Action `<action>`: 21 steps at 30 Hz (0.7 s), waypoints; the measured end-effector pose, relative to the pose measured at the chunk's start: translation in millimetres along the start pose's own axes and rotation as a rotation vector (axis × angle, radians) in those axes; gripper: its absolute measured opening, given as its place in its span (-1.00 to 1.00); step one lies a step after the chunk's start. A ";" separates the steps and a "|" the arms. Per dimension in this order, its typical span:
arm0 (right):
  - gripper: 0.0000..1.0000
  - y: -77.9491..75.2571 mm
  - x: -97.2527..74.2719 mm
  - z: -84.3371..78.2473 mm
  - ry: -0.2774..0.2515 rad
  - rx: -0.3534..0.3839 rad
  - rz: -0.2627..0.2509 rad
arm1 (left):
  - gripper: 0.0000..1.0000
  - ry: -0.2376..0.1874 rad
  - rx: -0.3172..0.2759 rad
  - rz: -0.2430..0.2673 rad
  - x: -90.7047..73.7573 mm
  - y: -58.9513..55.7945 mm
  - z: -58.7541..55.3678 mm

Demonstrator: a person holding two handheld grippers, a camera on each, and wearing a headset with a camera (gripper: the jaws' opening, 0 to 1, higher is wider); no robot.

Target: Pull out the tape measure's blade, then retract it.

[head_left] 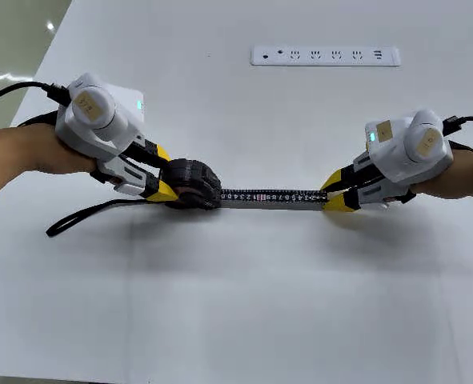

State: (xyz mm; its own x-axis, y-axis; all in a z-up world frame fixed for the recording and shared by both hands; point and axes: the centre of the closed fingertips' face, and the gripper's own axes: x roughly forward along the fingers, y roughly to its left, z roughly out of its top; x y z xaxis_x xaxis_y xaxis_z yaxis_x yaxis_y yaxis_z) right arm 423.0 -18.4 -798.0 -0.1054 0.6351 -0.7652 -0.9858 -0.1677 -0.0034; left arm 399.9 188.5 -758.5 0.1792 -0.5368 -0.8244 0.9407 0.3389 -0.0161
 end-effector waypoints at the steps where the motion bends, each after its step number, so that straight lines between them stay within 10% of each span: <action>1: -0.85 -0.3 -1.1 -0.6 0.002 0.002 0.000 | -0.54 0.001 0.001 0.000 -0.1 0.0 0.0; 21: -0.86 1.3 -15.4 -19.6 0.071 0.005 0.013 | -0.54 0.008 0.001 -0.001 1.6 1.9 0.5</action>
State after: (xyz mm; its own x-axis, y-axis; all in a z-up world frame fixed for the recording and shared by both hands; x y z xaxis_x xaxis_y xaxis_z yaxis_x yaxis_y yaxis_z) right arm 425.9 -43.2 -798.8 -0.1084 0.5775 -0.8091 -0.9851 -0.1715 0.0096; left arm 402.2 187.9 -759.6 0.1757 -0.5308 -0.8291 0.9411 0.3377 -0.0169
